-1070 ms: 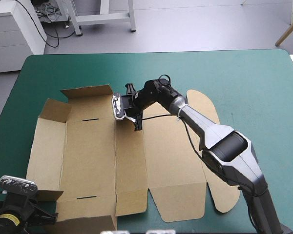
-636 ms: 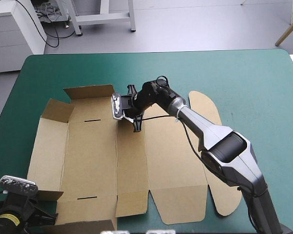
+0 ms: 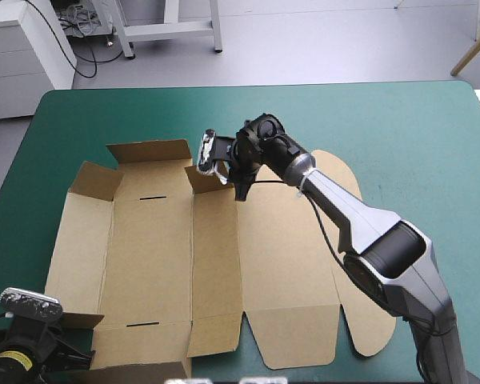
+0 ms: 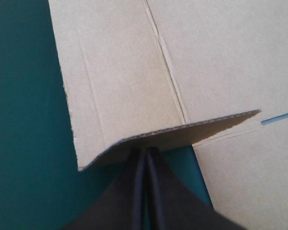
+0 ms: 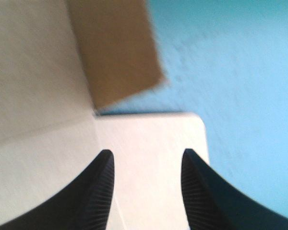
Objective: Fold the box
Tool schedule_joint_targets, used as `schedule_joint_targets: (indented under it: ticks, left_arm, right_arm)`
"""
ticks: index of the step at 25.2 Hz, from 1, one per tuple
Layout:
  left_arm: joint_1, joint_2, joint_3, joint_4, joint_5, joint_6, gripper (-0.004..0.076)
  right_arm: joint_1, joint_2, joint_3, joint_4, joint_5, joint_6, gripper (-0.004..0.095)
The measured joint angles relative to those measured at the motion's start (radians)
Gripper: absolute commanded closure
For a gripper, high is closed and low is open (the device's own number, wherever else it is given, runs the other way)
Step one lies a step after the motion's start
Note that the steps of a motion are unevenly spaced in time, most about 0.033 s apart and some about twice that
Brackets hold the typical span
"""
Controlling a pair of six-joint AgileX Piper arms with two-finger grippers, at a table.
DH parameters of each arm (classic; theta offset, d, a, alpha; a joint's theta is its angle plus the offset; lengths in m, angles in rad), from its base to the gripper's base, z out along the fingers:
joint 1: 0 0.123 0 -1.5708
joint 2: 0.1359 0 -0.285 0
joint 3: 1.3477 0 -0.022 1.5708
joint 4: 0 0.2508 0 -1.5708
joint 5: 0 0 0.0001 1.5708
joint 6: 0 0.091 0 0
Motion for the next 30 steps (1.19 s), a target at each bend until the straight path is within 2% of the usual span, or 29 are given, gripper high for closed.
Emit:
schedule_joint_targets:
  ticks: [1, 2, 4, 10, 12, 22, 25, 30]
  left_arm:
    - [0.0, 0.0, 0.0, 0.0, 0.0, 0.0, 0.0734]
    - [0.0, 0.0, 0.0, 0.0, 0.0, 0.0, 0.0734]
    - [0.0, 0.0, 0.0, 0.0, 0.0, 0.0, 0.0734]
    - [0.0, 0.0, 0.0, 0.0, 0.0, 0.0, 0.0734]
    - [0.0, 0.0, 0.0, 0.0, 0.0, 0.0, 0.0734]
    - [0.0, 0.0, 0.0, 0.0, 0.0, 0.0, 0.0734]
    - [0.0, 0.0, 0.0, 0.0, 0.0, 0.0, 0.0734]
    - [0.0, 0.0, 0.0, 0.0, 0.0, 0.0, 0.0734]
  right_arm:
    - [-0.004, -0.028, 0.0, -0.104, 0.06, 0.083, 0.0491]
    - [-0.013, -0.049, 0.0, -0.16, 0.107, 0.136, 0.0491]
    - [-0.066, -0.107, 0.007, -0.177, 0.166, 0.25, 0.0501]
    - [-0.261, -0.29, 0.099, -0.076, 0.183, 0.433, 0.0589]
    - [-0.373, -0.406, 0.197, -0.032, 0.185, 0.485, 0.063]
    - [-0.737, -0.872, 0.709, 0.102, 0.185, 0.54, 0.0729]
    - [-0.788, -1.051, 0.865, 0.123, 0.15, 0.568, 0.0775]
    - [-0.795, -1.362, 1.129, 0.148, 0.125, 0.596, 0.0887]
